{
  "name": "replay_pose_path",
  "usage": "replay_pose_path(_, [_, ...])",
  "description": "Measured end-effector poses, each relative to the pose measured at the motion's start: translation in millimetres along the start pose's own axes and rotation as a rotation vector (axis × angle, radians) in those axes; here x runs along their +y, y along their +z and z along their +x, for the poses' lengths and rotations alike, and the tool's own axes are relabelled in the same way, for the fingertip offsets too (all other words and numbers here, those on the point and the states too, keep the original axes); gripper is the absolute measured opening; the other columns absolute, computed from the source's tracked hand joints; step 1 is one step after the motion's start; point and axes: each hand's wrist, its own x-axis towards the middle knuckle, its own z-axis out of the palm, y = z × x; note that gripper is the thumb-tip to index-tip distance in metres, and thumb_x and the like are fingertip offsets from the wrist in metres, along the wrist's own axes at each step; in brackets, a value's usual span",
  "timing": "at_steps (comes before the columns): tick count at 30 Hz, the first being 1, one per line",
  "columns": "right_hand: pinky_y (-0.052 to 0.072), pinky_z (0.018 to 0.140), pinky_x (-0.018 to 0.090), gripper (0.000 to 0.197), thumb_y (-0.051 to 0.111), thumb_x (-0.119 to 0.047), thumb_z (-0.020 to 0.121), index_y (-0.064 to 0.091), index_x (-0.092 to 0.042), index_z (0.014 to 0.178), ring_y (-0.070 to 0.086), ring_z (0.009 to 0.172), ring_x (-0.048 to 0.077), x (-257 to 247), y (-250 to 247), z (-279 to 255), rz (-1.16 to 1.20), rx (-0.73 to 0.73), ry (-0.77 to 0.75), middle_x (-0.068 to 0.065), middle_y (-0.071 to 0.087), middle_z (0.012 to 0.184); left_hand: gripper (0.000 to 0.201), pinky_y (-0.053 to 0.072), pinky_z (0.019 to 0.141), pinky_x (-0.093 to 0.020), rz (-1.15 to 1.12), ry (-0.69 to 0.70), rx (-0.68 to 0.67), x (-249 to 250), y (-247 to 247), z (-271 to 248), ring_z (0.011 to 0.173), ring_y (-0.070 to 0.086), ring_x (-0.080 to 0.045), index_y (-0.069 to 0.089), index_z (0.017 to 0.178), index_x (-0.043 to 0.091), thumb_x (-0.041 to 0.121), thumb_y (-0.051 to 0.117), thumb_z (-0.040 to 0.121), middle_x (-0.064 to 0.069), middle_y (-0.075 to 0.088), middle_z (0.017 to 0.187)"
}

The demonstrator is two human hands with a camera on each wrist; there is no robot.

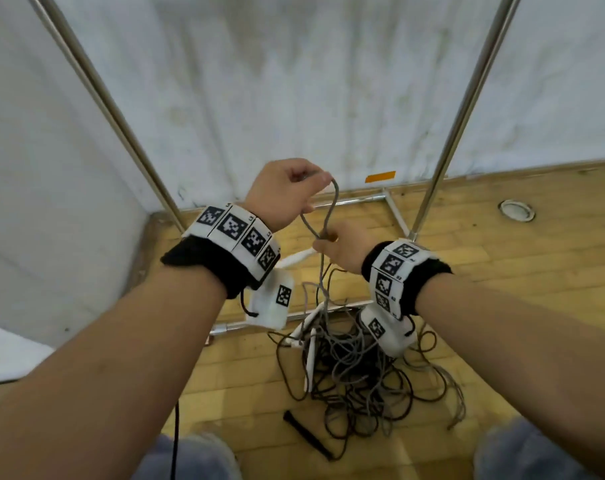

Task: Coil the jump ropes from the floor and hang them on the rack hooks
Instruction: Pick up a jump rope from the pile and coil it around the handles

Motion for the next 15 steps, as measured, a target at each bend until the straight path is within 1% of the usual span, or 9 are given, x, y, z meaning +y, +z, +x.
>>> replay_pose_path(2, [0.048, 0.061, 0.026, 0.013, 0.051, -0.032, 0.094, 0.056, -0.025, 0.086, 0.062, 0.076, 0.018, -7.3, -7.2, -8.4, 0.068, -0.023, -0.015, 0.004, 0.067, 0.089, 0.014, 0.057, 0.062, -0.030, -0.042, 0.045, 0.039, 20.1, -5.9, -5.7, 0.046, 0.045, -0.002, 0.067, 0.075, 0.019, 0.017, 0.064, 0.089, 0.013, 0.045, 0.051])
replay_pose_path(4, [0.051, 0.066, 0.031, 0.015, 0.049, -0.029, 0.095, 0.056, -0.025, 0.082, 0.065, 0.072, 0.019, -12.8, -14.3, -17.7, 0.151, 0.003, -0.055, 0.006, 0.069, 0.088, 0.016, 0.055, 0.060, -0.029, -0.061, 0.077, 0.084, 35.3, -11.5, -11.6, 0.046, 0.045, -0.003, 0.067, 0.074, 0.020, 0.017, 0.063, 0.090, 0.006, 0.044, 0.057])
replay_pose_path(5, [0.052, 0.067, 0.033, 0.015, 0.050, -0.027, 0.095, 0.056, -0.024, 0.082, 0.065, 0.068, 0.020, -14.4, -17.9, -22.4, 0.194, 0.031, -0.083, 0.005, 0.068, 0.084, 0.017, 0.054, 0.060, -0.028, -0.069, 0.088, 0.110, 41.7, -14.0, -14.6, 0.047, 0.045, -0.004, 0.066, 0.074, 0.020, 0.017, 0.063, 0.090, 0.003, 0.043, 0.059])
replay_pose_path(7, [0.051, 0.062, 0.032, 0.012, 0.050, -0.024, 0.095, 0.057, -0.023, 0.086, 0.060, 0.061, 0.018, -16.1, -24.3, -31.0, 0.274, 0.085, -0.140, 0.001, 0.063, 0.075, 0.018, 0.054, 0.059, -0.028, -0.089, 0.105, 0.163, 52.8, -17.9, -20.6, 0.050, 0.044, -0.007, 0.066, 0.074, 0.020, 0.017, 0.061, 0.090, 0.001, 0.044, 0.063])
replay_pose_path(9, [0.048, 0.060, 0.029, 0.008, 0.050, -0.029, 0.095, 0.057, -0.026, 0.092, 0.056, 0.060, 0.014, -15.3, -30.3, -37.7, 0.276, 0.130, -0.174, -0.005, 0.059, 0.070, 0.017, 0.053, 0.059, -0.029, -0.102, 0.121, 0.197, 61.9, -21.9, -25.5, 0.053, 0.045, -0.007, 0.065, 0.075, 0.019, 0.017, 0.060, 0.091, 0.002, 0.045, 0.064])
replay_pose_path(10, [0.044, 0.060, 0.025, 0.010, 0.050, -0.034, 0.094, 0.057, -0.028, 0.098, 0.054, 0.060, 0.008, -14.4, -33.1, -40.5, 0.249, 0.146, -0.184, -0.010, 0.057, 0.069, 0.016, 0.053, 0.058, -0.028, -0.097, 0.130, 0.209, 66.1, -24.1, -27.1, 0.053, 0.045, -0.007, 0.064, 0.076, 0.020, 0.018, 0.060, 0.091, 0.004, 0.046, 0.064])
replay_pose_path(12, [0.035, 0.057, 0.018, 0.030, 0.054, -0.049, 0.087, 0.053, -0.031, 0.112, 0.048, 0.061, -0.002, -12.2, -36.5, -44.1, 0.197, 0.153, -0.174, -0.016, 0.049, 0.069, 0.016, 0.050, 0.056, -0.028, -0.071, 0.147, 0.231, 73.9, -28.1, -27.9, 0.052, 0.045, -0.006, 0.064, 0.076, 0.021, 0.020, 0.060, 0.091, 0.010, 0.047, 0.061])
replay_pose_path(14, [0.033, 0.056, 0.020, 0.051, 0.060, -0.064, 0.072, 0.050, -0.034, 0.112, 0.046, 0.063, 0.000, -10.2, -37.1, -44.1, 0.134, 0.112, -0.108, -0.017, 0.045, 0.073, 0.015, 0.048, 0.054, -0.027, -0.039, 0.169, 0.245, 80.5, -30.3, -26.5, 0.051, 0.045, -0.005, 0.064, 0.076, 0.022, 0.021, 0.061, 0.091, 0.013, 0.048, 0.058])
replay_pose_path(15, [0.035, 0.058, 0.021, 0.057, 0.065, -0.064, 0.068, 0.051, -0.032, 0.113, 0.048, 0.067, 0.004, -8.8, -35.8, -43.2, 0.077, 0.073, -0.070, -0.015, 0.047, 0.075, 0.015, 0.047, 0.054, -0.027, -0.028, 0.181, 0.253, 83.5, -30.8, -25.8, 0.051, 0.045, -0.004, 0.065, 0.076, 0.021, 0.021, 0.062, 0.090, 0.013, 0.048, 0.058])
